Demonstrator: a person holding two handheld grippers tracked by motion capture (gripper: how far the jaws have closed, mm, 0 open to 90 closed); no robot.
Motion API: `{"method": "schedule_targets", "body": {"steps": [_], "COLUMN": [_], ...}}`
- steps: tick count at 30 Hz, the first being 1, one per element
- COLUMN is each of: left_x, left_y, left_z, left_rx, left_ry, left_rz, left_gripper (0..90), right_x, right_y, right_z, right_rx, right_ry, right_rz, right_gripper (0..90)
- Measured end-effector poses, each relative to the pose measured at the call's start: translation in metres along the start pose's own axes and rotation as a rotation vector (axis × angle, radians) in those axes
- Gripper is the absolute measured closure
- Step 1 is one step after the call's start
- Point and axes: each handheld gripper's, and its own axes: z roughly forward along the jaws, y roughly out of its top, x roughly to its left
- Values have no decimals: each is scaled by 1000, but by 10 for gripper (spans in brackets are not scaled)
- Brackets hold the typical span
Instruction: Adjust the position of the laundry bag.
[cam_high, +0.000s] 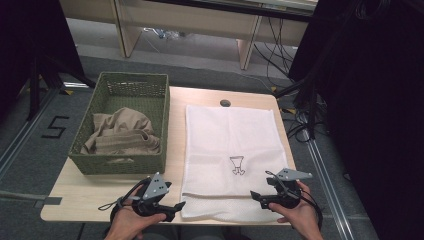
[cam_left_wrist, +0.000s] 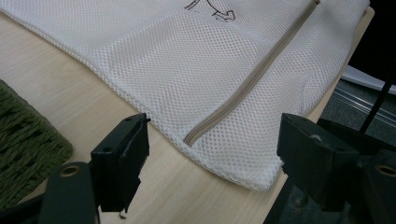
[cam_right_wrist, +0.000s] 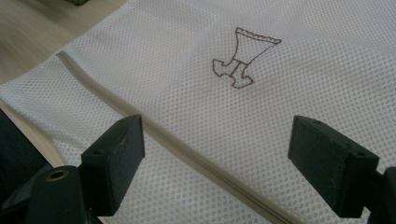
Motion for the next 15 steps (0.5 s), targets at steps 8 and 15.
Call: {"method": "schedule_targets", "body": {"steps": [8,15], "left_x": [1,0], "left_y": [1,3], "left_z": [2,7], "left_rx": [5,11], "left_ry": [2,0], "left_rz": [18,36], "left_gripper": [287,349], "right_x": [-1,-4], "right_y": [0,-1], "right_z": [0,2], "right_rx": [4,17], "right_ry": [-8,-3], "right_rz": [2,-3], "right_gripper": [206,257]}}
